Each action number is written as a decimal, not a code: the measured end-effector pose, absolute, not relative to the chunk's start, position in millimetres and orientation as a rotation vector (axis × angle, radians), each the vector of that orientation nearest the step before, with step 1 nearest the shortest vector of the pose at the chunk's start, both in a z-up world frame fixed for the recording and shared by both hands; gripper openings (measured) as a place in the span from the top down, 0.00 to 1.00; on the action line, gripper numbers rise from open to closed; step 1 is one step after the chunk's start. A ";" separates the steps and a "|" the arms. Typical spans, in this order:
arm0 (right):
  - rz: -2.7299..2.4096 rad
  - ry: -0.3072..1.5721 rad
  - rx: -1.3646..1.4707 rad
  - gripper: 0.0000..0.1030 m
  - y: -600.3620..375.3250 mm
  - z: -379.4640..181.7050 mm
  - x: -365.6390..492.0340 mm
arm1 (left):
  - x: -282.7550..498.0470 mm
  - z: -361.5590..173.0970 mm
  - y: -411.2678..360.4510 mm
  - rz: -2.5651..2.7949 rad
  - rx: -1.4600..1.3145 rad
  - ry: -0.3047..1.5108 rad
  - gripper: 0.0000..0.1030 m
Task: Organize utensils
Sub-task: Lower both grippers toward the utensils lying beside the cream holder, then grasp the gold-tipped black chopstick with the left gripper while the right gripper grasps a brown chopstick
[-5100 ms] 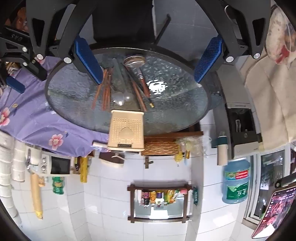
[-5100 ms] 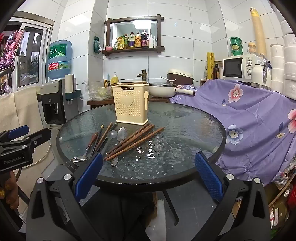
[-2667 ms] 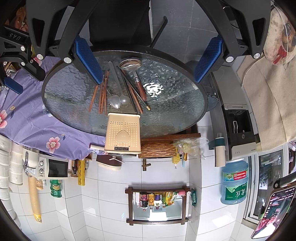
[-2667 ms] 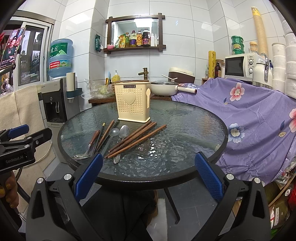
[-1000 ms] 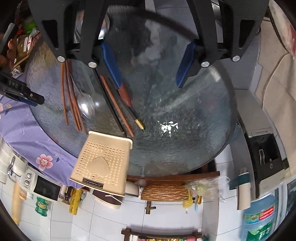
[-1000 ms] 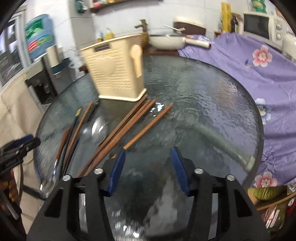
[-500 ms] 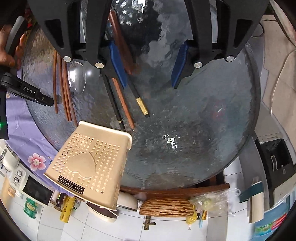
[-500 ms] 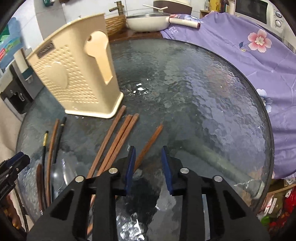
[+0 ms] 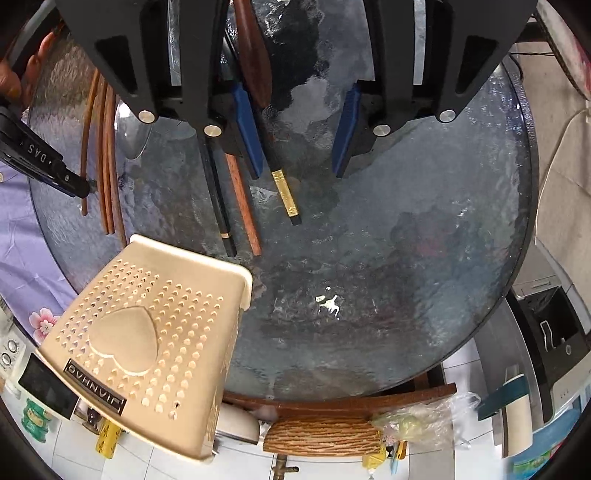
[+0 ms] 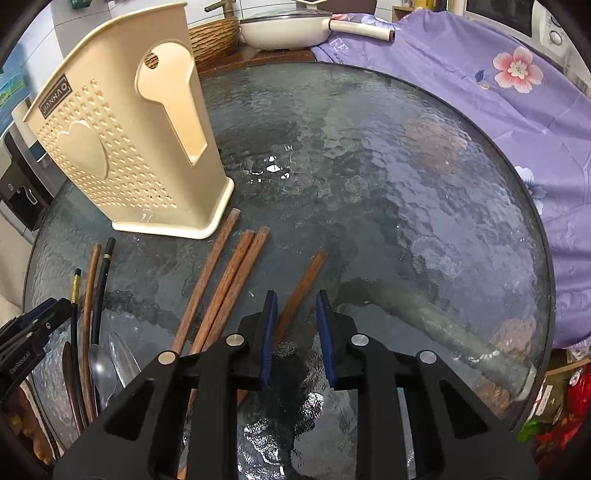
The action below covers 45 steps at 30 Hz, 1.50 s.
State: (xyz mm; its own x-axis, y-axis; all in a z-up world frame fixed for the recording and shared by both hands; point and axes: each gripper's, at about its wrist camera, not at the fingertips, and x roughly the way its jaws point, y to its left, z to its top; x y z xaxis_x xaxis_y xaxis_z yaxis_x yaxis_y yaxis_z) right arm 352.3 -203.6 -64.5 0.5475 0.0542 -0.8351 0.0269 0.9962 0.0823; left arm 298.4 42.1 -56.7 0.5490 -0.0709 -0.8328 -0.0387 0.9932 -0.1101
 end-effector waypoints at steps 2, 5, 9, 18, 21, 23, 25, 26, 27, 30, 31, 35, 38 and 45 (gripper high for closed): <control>0.018 0.994 0.101 0.82 -204.1 -65.2 353.1 | 301.0 -58.7 39.2 -0.016 -0.117 0.998 0.67; 0.015 0.994 0.105 0.83 -203.9 -65.5 357.0 | 304.7 -58.3 34.6 -0.006 -0.106 1.000 0.69; 0.009 0.996 0.118 0.86 -203.3 -65.5 362.5 | 310.1 -58.2 26.8 -0.003 -0.093 1.008 0.77; -0.018 0.984 0.109 0.90 -199.4 -66.0 378.9 | 318.6 -58.6 12.7 0.000 -0.093 0.999 0.91; -0.017 0.980 0.115 0.92 -202.1 -66.8 381.9 | 321.2 -58.6 9.0 -0.006 -0.094 0.996 0.91; -0.012 0.977 0.109 0.93 -201.9 -67.1 384.5 | 321.1 -58.6 5.0 -0.010 -0.092 0.993 0.92; -0.008 0.974 0.114 0.93 -202.5 -67.3 386.3 | 323.2 -59.1 6.5 -0.018 -0.105 0.988 0.92; -0.004 0.973 0.115 0.93 -202.3 -67.4 387.2 | 326.2 -59.4 7.6 -0.022 -0.114 0.986 0.92; 0.006 0.972 0.117 0.93 -202.6 -67.5 388.2 | 327.3 -59.3 7.8 -0.029 -0.122 0.985 0.92; 0.040 0.960 0.134 0.93 -203.5 -66.5 387.3 | 329.2 -59.8 10.5 -0.056 -0.149 0.985 0.93; 0.045 0.952 0.136 0.93 -204.1 -64.9 386.6 | 329.2 -58.9 11.2 -0.062 -0.155 0.980 0.93; 0.103 0.901 0.178 0.93 -212.4 -52.3 379.5 | 325.2 -53.3 14.4 -0.083 -0.184 0.953 0.93; 0.150 0.847 0.189 0.93 -217.5 -36.2 368.9 | 320.7 -43.8 16.4 -0.103 -0.204 0.924 0.93; 0.283 0.726 0.167 0.93 -221.2 4.7 337.9 | 295.5 2.6 15.0 -0.171 -0.206 0.792 0.93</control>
State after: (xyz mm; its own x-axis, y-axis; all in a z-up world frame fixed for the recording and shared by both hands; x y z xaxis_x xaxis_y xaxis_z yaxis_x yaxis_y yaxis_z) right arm 337.9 -221.2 4.7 0.7122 0.3117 -0.6290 -0.1966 0.9487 0.2475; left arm 295.5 15.0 2.6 0.6906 -0.2287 -0.6861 0.0752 0.9663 -0.2463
